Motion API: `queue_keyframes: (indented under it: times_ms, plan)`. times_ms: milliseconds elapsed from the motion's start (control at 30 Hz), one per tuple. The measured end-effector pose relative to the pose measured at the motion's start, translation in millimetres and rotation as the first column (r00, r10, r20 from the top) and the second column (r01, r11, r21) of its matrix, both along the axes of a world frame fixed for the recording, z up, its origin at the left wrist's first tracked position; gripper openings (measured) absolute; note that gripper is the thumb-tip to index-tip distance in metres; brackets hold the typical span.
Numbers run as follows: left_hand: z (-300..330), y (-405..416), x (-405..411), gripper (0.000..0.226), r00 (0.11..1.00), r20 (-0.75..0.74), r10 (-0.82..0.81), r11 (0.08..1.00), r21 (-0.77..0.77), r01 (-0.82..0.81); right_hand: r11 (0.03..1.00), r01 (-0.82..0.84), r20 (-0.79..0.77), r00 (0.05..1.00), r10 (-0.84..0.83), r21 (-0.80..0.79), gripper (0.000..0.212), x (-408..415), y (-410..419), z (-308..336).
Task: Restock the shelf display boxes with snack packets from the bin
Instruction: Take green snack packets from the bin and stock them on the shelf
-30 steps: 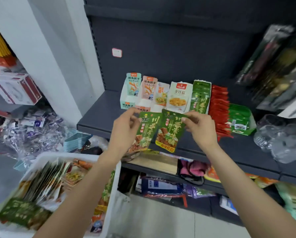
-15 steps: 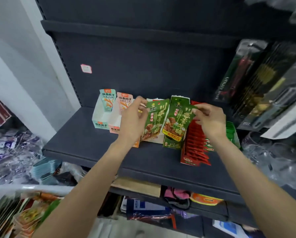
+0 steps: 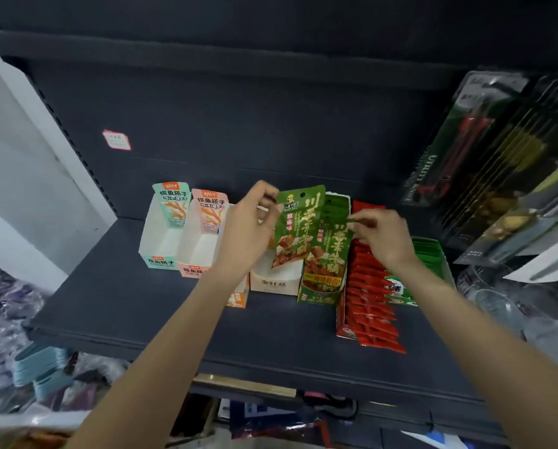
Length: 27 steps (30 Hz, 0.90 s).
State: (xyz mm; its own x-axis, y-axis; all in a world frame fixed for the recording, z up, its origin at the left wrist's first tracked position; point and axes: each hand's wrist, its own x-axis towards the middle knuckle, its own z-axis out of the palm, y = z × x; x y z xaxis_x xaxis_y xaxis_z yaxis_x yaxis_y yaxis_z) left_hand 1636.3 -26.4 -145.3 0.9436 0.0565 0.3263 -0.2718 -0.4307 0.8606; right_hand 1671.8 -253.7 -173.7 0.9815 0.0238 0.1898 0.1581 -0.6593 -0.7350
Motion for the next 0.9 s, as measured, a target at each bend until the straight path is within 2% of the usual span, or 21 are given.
queue_keyframes:
  times_ms: [167,333,533,667,800,900]
  plan:
    - [-5.8,-1.4,2.4,0.01,0.999,-0.05,-0.002,0.998,-0.06,0.0,0.983,-0.014,-0.029,1.0,0.009,-0.184,0.013,2.6,-2.0,-16.8]
    - [-10.2,-4.4,3.9,0.02,0.997,-0.076,-0.032,0.994,-0.105,0.024,0.972,-0.029,-0.055,0.998,0.017,-0.234,0.013,4.4,-1.6,-22.8]
    - [-12.1,-13.4,10.0,0.023,0.989,-0.058,-0.133,0.976,-0.181,0.121,0.989,-0.052,-0.045,0.998,0.046,-0.138,0.012,4.7,-6.3,-20.6]
    - [-21.4,-23.7,19.0,0.023,0.978,-0.072,-0.197,0.967,-0.177,0.182,0.993,-0.047,-0.058,0.997,0.041,-0.107,0.013,2.5,-8.4,-18.7]
    - [-34.1,-35.2,27.7,0.026,0.973,-0.11,-0.203,0.969,-0.166,0.183,0.994,-0.068,-0.137,0.987,0.078,0.081,0.031,-3.4,-12.5,-10.8]
    - [-39.1,-40.5,31.3,0.021,0.975,-0.109,-0.193,0.971,-0.166,0.173,0.98,-0.078,-0.122,0.987,0.102,0.183,0.033,-9.4,-15.4,-2.4]
